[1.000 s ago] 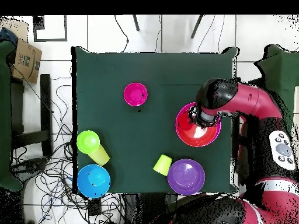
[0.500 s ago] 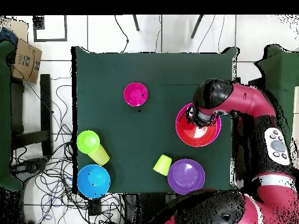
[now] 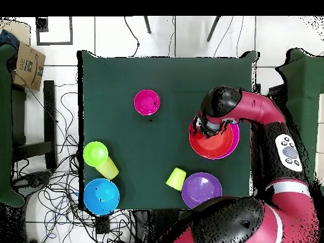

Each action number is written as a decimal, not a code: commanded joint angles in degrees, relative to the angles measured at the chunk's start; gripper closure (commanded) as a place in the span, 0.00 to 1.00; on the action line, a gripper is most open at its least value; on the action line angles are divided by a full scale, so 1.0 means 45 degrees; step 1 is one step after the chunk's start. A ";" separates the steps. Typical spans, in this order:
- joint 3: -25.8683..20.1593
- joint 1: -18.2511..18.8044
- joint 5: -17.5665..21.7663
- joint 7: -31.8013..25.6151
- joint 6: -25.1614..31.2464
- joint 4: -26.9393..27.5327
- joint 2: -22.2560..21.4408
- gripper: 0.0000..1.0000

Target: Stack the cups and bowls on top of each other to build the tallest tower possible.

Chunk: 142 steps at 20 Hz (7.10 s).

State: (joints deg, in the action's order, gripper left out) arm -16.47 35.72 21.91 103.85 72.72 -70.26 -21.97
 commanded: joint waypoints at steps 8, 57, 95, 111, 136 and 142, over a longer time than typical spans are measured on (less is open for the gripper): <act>-0.1200 0.0288 0.1289 -0.4867 0.0678 0.0785 0.0387 0.00; -0.2299 -0.0007 0.0149 -0.3304 -0.3198 -0.0997 -0.3292 0.00; 0.0972 -0.4059 -0.1961 0.3382 -0.3870 0.1030 -0.1160 0.00; 0.2283 -0.4757 -0.3138 0.5191 -0.5382 0.1729 0.0149 0.00; 0.2861 -0.5677 -0.5475 0.5883 -0.4512 0.0643 -0.1002 0.00; 0.3331 -0.6107 -0.5107 0.5831 -0.5409 0.0772 -0.0297 0.00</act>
State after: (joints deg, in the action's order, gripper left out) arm -0.53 10.38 -2.37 121.03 51.20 -63.53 -28.19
